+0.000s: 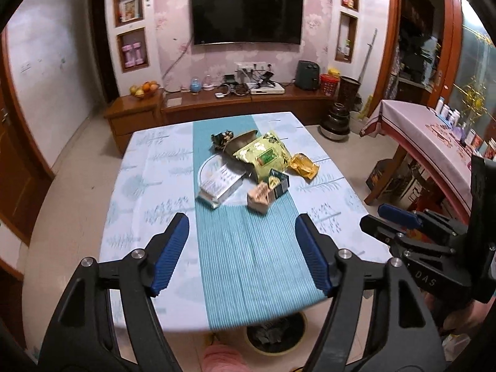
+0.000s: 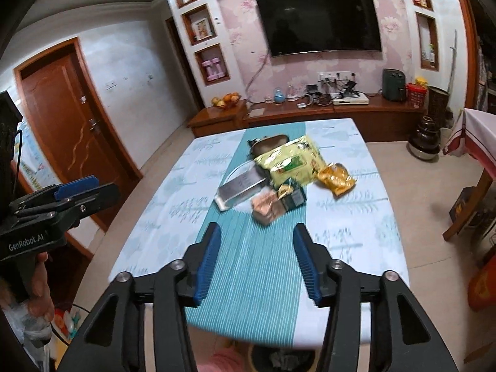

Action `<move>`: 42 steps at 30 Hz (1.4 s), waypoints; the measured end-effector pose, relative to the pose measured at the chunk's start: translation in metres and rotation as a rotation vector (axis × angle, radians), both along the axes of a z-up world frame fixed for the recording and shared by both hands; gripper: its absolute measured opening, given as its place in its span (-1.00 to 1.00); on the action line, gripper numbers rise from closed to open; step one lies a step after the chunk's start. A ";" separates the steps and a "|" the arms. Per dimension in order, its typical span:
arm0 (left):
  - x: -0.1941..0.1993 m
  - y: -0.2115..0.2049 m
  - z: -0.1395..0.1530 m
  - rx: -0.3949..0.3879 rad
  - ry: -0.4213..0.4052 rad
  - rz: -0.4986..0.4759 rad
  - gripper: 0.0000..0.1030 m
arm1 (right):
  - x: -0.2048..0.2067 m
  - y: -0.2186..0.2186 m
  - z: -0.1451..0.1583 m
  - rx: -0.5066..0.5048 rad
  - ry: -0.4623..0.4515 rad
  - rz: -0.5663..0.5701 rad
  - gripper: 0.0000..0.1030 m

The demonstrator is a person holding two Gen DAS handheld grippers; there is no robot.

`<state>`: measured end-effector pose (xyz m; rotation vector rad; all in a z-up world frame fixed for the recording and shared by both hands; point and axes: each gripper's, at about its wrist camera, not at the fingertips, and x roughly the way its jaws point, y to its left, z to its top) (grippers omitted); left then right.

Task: Collect trash
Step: 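Raise both open tools back toward the table, then grasp the green-beige milk carton with the right tool while the left tool closes on the silver box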

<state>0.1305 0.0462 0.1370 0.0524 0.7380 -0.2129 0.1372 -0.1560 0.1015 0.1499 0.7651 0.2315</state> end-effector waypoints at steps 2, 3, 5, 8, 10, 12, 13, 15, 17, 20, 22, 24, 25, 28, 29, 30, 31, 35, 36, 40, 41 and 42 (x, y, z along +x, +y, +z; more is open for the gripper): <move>0.027 0.004 -0.006 0.000 0.014 -0.034 0.33 | 0.025 0.006 -0.007 0.005 0.026 -0.043 -0.01; 0.047 0.008 -0.010 0.003 0.031 -0.060 0.33 | 0.041 0.011 -0.011 0.010 0.050 -0.080 -0.01; 0.078 0.014 -0.020 0.008 0.059 -0.099 0.33 | 0.065 0.017 -0.021 0.023 0.087 -0.121 0.03; 0.124 0.023 -0.034 0.021 0.111 -0.148 0.33 | 0.104 0.028 -0.038 0.057 0.153 -0.190 0.13; 0.155 0.031 -0.044 0.027 0.135 -0.178 0.33 | 0.125 0.034 -0.050 0.071 0.189 -0.224 0.13; 0.188 0.039 -0.057 0.040 0.171 -0.210 0.35 | 0.147 0.039 -0.067 0.088 0.243 -0.268 0.15; 0.202 0.042 -0.064 0.041 0.189 -0.221 0.43 | 0.158 0.042 -0.077 0.098 0.274 -0.292 0.18; 0.230 0.048 -0.081 0.039 0.234 -0.245 0.53 | 0.176 0.045 -0.096 0.115 0.326 -0.334 0.21; 0.258 0.052 -0.101 0.040 0.287 -0.266 0.53 | 0.193 0.048 -0.114 0.125 0.370 -0.375 0.21; 0.291 0.052 -0.134 0.041 0.374 -0.303 0.53 | 0.213 0.050 -0.142 0.140 0.433 -0.433 0.21; 0.312 0.051 -0.157 0.050 0.427 -0.322 0.53 | 0.223 0.050 -0.157 0.145 0.463 -0.468 0.21; 0.328 0.048 -0.178 0.047 0.478 -0.339 0.53 | 0.236 0.051 -0.172 0.149 0.497 -0.505 0.21; 0.333 0.045 -0.187 0.047 0.495 -0.346 0.53 | 0.241 0.051 -0.177 0.147 0.511 -0.518 0.21; 0.347 0.034 -0.210 0.057 0.539 -0.378 0.53 | 0.256 0.055 -0.195 0.126 0.557 -0.553 0.21; 0.351 0.030 -0.217 0.062 0.556 -0.392 0.53 | 0.259 0.057 -0.200 0.115 0.573 -0.563 0.22; 0.352 0.027 -0.222 0.068 0.566 -0.402 0.54 | 0.262 0.058 -0.206 0.115 0.586 -0.573 0.22; 0.353 0.023 -0.226 0.075 0.573 -0.411 0.53 | 0.263 0.059 -0.210 0.119 0.591 -0.579 0.22; 0.357 0.012 -0.242 0.111 0.589 -0.441 0.53 | 0.264 0.061 -0.219 0.099 0.607 -0.608 0.17; 0.359 0.010 -0.246 0.116 0.593 -0.442 0.54 | 0.263 0.061 -0.220 0.094 0.610 -0.603 0.14; 0.363 0.003 -0.259 0.121 0.616 -0.432 0.53 | 0.259 0.059 -0.220 0.067 0.622 -0.590 -0.02; 0.363 0.001 -0.264 0.131 0.621 -0.427 0.53 | 0.256 0.059 -0.220 0.063 0.625 -0.585 -0.03; 0.363 0.000 -0.266 0.137 0.624 -0.425 0.53 | 0.253 0.059 -0.220 0.059 0.629 -0.581 -0.03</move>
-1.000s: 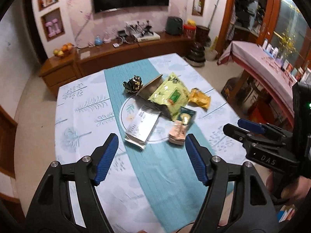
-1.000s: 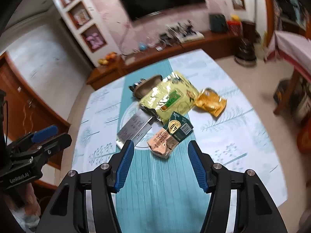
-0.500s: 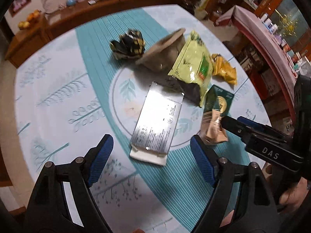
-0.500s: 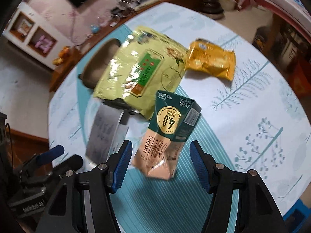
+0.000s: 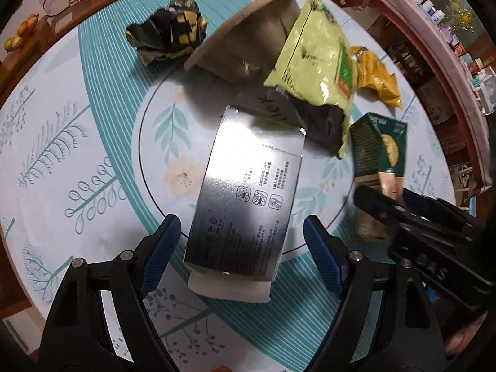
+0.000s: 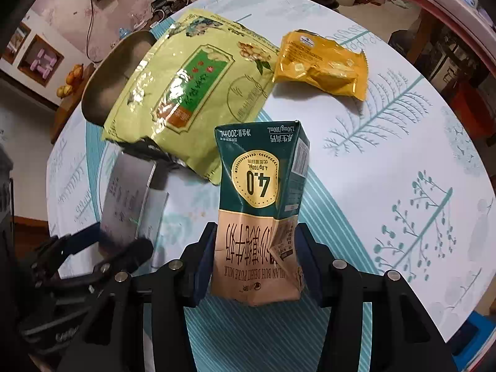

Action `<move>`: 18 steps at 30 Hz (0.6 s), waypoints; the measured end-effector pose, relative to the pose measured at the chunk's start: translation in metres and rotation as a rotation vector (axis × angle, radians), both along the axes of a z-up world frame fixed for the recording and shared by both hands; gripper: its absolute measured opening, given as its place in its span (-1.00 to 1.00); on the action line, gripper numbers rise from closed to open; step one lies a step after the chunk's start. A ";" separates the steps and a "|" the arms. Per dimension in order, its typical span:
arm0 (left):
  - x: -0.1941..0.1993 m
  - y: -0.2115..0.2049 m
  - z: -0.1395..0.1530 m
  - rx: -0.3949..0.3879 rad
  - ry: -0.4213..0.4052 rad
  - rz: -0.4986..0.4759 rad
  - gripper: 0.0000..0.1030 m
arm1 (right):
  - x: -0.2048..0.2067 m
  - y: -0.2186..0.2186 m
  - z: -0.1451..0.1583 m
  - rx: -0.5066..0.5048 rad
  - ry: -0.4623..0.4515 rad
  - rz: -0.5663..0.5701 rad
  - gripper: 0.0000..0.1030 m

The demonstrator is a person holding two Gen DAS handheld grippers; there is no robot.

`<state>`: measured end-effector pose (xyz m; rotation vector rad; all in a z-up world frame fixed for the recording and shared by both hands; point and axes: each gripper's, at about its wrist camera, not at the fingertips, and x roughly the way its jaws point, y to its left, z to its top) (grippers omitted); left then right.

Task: Collect trash
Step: 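Grasp the green-beige milk carton with the right tool while the left tool closes on the silver box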

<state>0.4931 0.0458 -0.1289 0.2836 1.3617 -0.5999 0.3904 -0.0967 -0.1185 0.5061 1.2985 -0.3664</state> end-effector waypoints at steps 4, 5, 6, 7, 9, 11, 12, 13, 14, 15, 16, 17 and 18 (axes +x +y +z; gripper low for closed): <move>-0.004 -0.005 -0.008 0.035 -0.018 -0.001 0.51 | -0.011 -0.001 0.002 -0.009 0.008 0.025 -0.07; -0.006 -0.007 -0.009 0.042 -0.021 -0.007 0.51 | -0.014 0.000 0.002 -0.013 0.008 0.033 -0.11; -0.008 -0.009 -0.009 0.052 -0.037 -0.010 0.46 | -0.018 0.002 0.004 -0.017 -0.002 0.041 -0.15; -0.010 -0.011 -0.010 0.065 -0.057 -0.011 0.31 | -0.020 0.003 0.007 -0.025 -0.004 0.051 -0.17; -0.016 -0.014 -0.009 0.083 -0.092 -0.019 0.24 | -0.027 0.004 0.009 -0.017 -0.003 0.062 -0.18; -0.021 -0.014 -0.009 0.079 -0.094 -0.011 0.22 | -0.032 0.007 0.010 -0.016 -0.007 0.064 -0.20; -0.025 -0.012 -0.009 0.077 -0.092 0.001 0.21 | -0.038 0.008 0.012 -0.013 -0.012 0.067 -0.21; -0.028 -0.010 -0.009 0.075 -0.089 0.009 0.20 | -0.041 0.009 0.014 -0.010 -0.015 0.070 -0.22; -0.032 -0.008 -0.008 0.070 -0.086 0.018 0.19 | -0.046 0.010 0.016 -0.006 -0.019 0.075 -0.24; -0.039 -0.004 -0.007 0.056 -0.081 0.034 0.19 | -0.052 0.011 0.018 -0.002 -0.025 0.086 -0.25; -0.043 -0.001 -0.005 0.049 -0.076 0.041 0.19 | -0.060 0.003 0.023 -0.002 -0.030 0.095 -0.27; -0.049 0.002 -0.002 0.043 -0.074 0.049 0.19 | -0.069 0.003 0.026 -0.003 -0.036 0.106 -0.29; -0.057 0.005 0.002 0.033 -0.075 0.058 0.19 | -0.076 0.004 0.029 -0.003 -0.042 0.121 -0.29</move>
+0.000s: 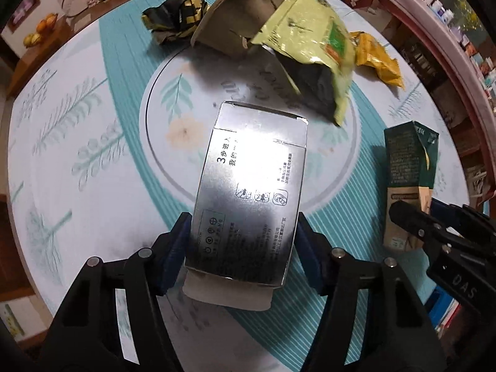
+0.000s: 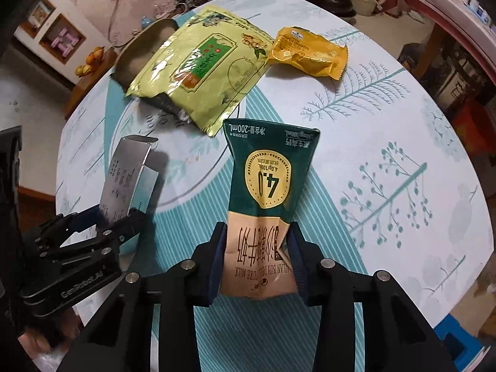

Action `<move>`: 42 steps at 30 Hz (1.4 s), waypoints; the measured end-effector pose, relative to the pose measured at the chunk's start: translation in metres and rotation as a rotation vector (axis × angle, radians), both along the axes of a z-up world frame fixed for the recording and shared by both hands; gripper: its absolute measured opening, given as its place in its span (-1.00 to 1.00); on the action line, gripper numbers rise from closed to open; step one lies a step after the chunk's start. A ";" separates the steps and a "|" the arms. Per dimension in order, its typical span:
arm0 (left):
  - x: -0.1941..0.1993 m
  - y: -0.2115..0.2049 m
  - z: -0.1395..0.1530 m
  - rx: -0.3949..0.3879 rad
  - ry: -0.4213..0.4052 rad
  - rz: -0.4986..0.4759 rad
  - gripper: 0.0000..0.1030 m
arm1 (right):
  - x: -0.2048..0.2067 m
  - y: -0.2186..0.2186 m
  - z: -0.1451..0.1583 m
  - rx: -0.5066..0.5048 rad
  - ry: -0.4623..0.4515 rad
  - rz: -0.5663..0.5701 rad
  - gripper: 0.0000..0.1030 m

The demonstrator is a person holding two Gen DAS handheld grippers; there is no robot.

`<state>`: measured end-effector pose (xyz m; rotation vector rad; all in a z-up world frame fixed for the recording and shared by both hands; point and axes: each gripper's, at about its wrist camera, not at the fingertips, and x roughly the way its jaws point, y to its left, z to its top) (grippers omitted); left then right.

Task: Collect trash
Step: 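Grasp the green-beige milk carton with the right tool while the left tool closes on the silver box, then carry the silver box and green-beige carton down over the black bin and open both tools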

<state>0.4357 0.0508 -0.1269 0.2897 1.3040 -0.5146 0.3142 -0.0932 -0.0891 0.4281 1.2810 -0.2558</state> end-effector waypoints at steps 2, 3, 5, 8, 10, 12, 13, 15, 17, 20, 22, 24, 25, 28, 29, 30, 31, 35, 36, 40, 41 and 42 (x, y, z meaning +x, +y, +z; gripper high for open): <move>-0.014 0.004 0.007 -0.012 -0.003 0.012 0.19 | -0.010 0.001 0.006 0.000 -0.012 0.022 -0.30; -0.020 0.006 0.010 -0.016 -0.002 0.016 0.19 | -0.019 0.001 0.010 0.005 -0.022 0.036 -0.30; -0.040 0.010 0.020 -0.028 -0.010 0.030 0.19 | -0.035 -0.006 0.016 0.021 -0.038 0.056 -0.30; -0.062 0.018 0.034 -0.041 -0.022 0.048 0.19 | -0.049 -0.014 0.026 0.044 -0.062 0.084 -0.30; -0.077 0.020 0.047 -0.048 -0.041 0.066 0.19 | -0.062 -0.021 0.031 0.062 -0.085 0.106 -0.30; -0.093 0.021 0.062 -0.056 -0.061 0.090 0.19 | -0.074 -0.031 0.040 0.088 -0.114 0.128 -0.30; -0.099 0.018 0.066 -0.059 -0.068 0.100 0.19 | -0.077 -0.036 0.043 0.097 -0.127 0.138 -0.30; -0.123 0.017 0.078 -0.071 -0.085 0.129 0.19 | -0.089 -0.047 0.054 0.111 -0.159 0.168 -0.30; -0.139 0.011 0.084 -0.077 -0.101 0.150 0.19 | -0.098 -0.056 0.062 0.127 -0.187 0.192 -0.30; -0.174 -0.003 0.095 -0.091 -0.126 0.185 0.19 | -0.124 -0.073 0.078 0.158 -0.229 0.236 -0.30; -0.197 -0.013 0.099 -0.104 -0.141 0.213 0.19 | -0.138 -0.080 0.083 0.172 -0.243 0.260 -0.30; -0.218 -0.026 0.103 -0.117 -0.156 0.239 0.19 | -0.153 -0.089 0.088 0.189 -0.258 0.290 -0.30; -0.230 -0.032 0.106 -0.125 -0.163 0.254 0.19 | -0.161 -0.093 0.090 0.197 -0.262 0.305 -0.30; -0.265 -0.050 0.112 -0.148 -0.183 0.298 0.19 | -0.187 -0.105 0.096 0.226 -0.276 0.352 -0.30; -0.277 -0.056 0.113 -0.154 -0.188 0.317 0.19 | -0.195 -0.108 0.099 0.233 -0.282 0.368 -0.30; -0.288 -0.061 0.115 -0.161 -0.191 0.333 0.19 | -0.204 -0.111 0.102 0.240 -0.290 0.387 -0.30; -0.299 -0.065 0.116 -0.166 -0.192 0.347 0.19 | -0.210 -0.113 0.103 0.243 -0.295 0.399 -0.30; -0.334 -0.075 0.116 -0.172 -0.193 0.394 0.19 | -0.241 -0.124 0.105 0.275 -0.292 0.423 -0.30; -0.345 -0.078 0.116 -0.170 -0.187 0.409 0.19 | -0.249 -0.126 0.105 0.284 -0.286 0.426 -0.30; -0.374 -0.081 0.110 -0.153 -0.163 0.430 0.19 | -0.273 -0.132 0.097 0.300 -0.270 0.425 -0.30; -0.380 -0.081 0.108 -0.148 -0.158 0.432 0.19 | -0.279 -0.132 0.093 0.303 -0.266 0.418 -0.30; -0.389 -0.082 0.105 -0.140 -0.150 0.434 0.19 | -0.285 -0.134 0.088 0.307 -0.260 0.407 -0.30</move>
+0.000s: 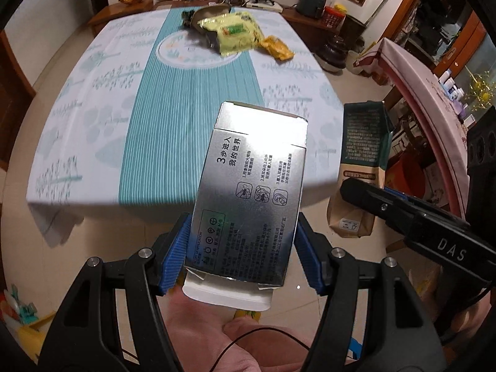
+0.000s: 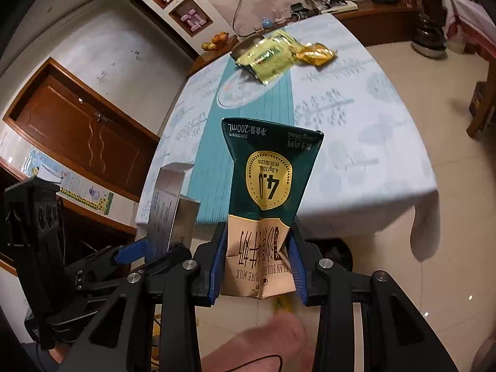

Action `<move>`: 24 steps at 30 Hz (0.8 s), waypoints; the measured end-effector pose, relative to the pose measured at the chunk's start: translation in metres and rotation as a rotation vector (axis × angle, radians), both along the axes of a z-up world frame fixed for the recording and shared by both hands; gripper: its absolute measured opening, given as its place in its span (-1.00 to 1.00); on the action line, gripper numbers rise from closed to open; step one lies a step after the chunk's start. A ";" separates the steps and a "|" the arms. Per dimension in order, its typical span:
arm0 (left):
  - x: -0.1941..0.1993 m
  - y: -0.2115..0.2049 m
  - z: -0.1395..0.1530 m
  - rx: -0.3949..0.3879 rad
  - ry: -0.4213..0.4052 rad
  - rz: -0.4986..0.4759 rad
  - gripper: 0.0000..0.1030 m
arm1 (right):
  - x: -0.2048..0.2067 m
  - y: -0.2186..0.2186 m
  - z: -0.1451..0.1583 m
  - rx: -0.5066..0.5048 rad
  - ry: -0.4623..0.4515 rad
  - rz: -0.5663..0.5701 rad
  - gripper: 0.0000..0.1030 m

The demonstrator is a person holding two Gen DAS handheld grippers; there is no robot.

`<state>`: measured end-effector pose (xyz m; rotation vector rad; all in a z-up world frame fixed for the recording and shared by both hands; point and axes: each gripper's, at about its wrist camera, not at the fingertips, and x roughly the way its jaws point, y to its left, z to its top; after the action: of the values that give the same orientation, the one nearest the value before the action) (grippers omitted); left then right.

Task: Collect trash
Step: 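Carry the silver box and green-beige carton down over the black bin and open both tools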

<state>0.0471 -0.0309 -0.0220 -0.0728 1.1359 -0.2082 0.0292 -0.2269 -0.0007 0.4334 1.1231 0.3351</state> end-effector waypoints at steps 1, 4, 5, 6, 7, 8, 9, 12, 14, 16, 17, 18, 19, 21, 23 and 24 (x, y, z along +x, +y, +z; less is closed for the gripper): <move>-0.004 0.000 -0.003 0.003 0.007 0.000 0.19 | -0.005 -0.001 -0.005 0.003 0.008 -0.008 -0.30; -0.016 0.003 -0.015 -0.003 0.041 0.002 0.19 | -0.021 -0.003 -0.022 0.002 0.037 -0.030 -0.30; -0.020 0.004 -0.020 -0.007 0.051 0.004 0.19 | -0.026 -0.004 -0.028 0.002 0.046 -0.039 -0.30; -0.024 0.006 -0.026 -0.006 0.061 0.008 0.19 | -0.031 -0.005 -0.036 0.000 0.055 -0.048 -0.30; -0.029 0.007 -0.033 -0.006 0.072 0.011 0.19 | -0.035 -0.006 -0.042 -0.005 0.061 -0.055 -0.30; -0.031 0.009 -0.040 -0.008 0.082 0.016 0.19 | -0.040 -0.006 -0.049 -0.010 0.067 -0.061 -0.30; -0.034 0.011 -0.047 -0.013 0.094 0.022 0.19 | -0.045 -0.007 -0.058 -0.014 0.072 -0.067 -0.30; -0.040 0.017 -0.076 -0.025 0.121 0.033 0.19 | -0.054 -0.003 -0.083 -0.034 0.086 -0.069 -0.29; -0.042 0.018 -0.091 -0.027 0.131 0.037 0.19 | -0.060 -0.001 -0.106 -0.044 0.106 -0.073 -0.29; -0.043 0.019 -0.112 -0.034 0.142 0.039 0.19 | -0.062 0.002 -0.129 -0.048 0.127 -0.076 -0.29; -0.043 0.018 -0.124 -0.034 0.148 0.038 0.19 | -0.065 0.004 -0.146 -0.048 0.145 -0.078 -0.29; -0.043 0.018 -0.132 -0.033 0.153 0.037 0.19 | -0.067 0.005 -0.162 -0.049 0.162 -0.081 -0.29; -0.043 0.018 -0.146 -0.035 0.160 0.036 0.19 | -0.068 0.005 -0.173 -0.048 0.174 -0.082 -0.29; -0.042 0.015 -0.172 -0.034 0.174 0.035 0.19 | -0.071 0.008 -0.208 -0.040 0.211 -0.091 -0.29; -0.039 0.014 -0.192 -0.034 0.183 0.034 0.19 | -0.069 0.009 -0.234 -0.035 0.239 -0.100 -0.29; -0.038 0.013 -0.204 -0.035 0.186 0.034 0.19 | -0.068 0.009 -0.254 -0.025 0.263 -0.111 -0.29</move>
<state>0.0095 -0.0182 -0.2256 -0.1446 1.3159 -0.1935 -0.0388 -0.2180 -0.2544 0.5264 1.3520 0.1688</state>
